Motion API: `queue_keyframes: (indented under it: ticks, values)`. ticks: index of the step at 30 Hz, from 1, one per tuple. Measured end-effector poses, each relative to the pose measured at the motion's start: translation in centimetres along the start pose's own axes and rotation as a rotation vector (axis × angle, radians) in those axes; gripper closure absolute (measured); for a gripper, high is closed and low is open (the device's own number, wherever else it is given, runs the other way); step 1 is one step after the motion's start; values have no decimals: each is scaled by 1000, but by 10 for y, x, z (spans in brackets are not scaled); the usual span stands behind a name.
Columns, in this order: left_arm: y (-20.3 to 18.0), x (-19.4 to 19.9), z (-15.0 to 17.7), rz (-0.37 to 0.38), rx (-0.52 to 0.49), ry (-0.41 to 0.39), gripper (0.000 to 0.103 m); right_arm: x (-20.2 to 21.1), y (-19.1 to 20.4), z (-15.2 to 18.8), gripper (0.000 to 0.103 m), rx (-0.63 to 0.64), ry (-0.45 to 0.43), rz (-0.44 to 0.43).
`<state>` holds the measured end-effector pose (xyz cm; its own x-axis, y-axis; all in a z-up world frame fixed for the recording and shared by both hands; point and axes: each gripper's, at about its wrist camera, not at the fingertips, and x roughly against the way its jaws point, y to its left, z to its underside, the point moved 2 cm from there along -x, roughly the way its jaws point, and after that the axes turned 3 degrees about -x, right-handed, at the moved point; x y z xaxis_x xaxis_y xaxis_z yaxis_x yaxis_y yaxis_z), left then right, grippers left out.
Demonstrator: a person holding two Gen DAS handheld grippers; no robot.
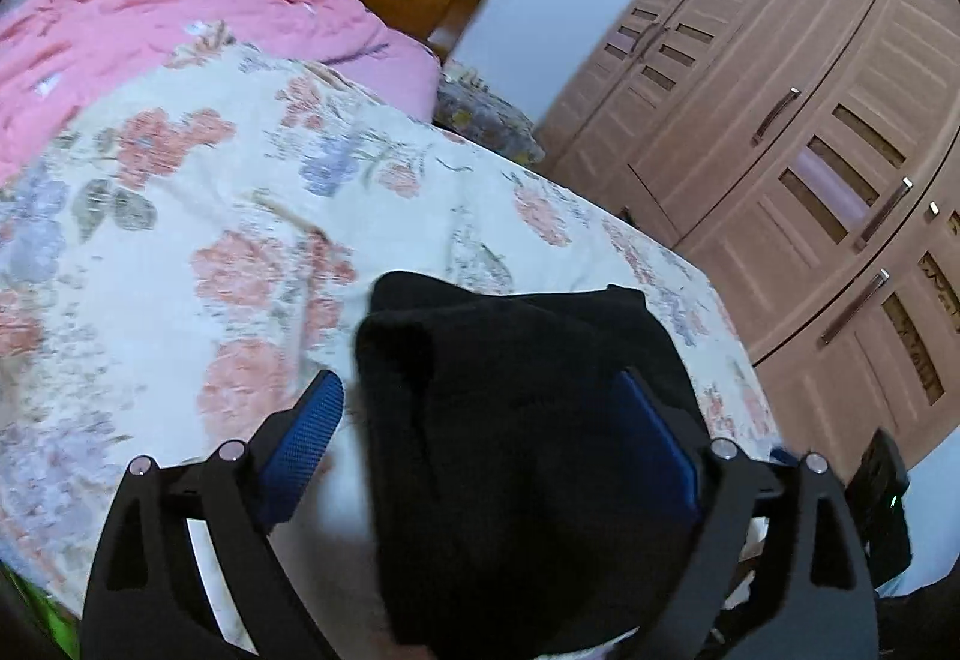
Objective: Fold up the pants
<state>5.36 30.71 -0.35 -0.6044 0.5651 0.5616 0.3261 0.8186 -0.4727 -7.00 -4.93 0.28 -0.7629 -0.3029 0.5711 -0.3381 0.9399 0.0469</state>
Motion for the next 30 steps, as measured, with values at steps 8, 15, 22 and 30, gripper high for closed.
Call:
queue_keyframes:
  ticks: [8,15,22,30]
  values:
    - [14,-43,-10,4,118,40,13,-113,-69,-78,16,-203,103,-206]
    - [22,-58,-15,-36,140,83,16,-204,-96,-98,20,-294,268,-302]
    - [16,-67,-14,-161,42,118,50,-217,-100,-94,61,-328,228,-312]
    - [-25,-67,-44,-166,-124,81,55,-175,-115,-99,75,-332,80,-113]
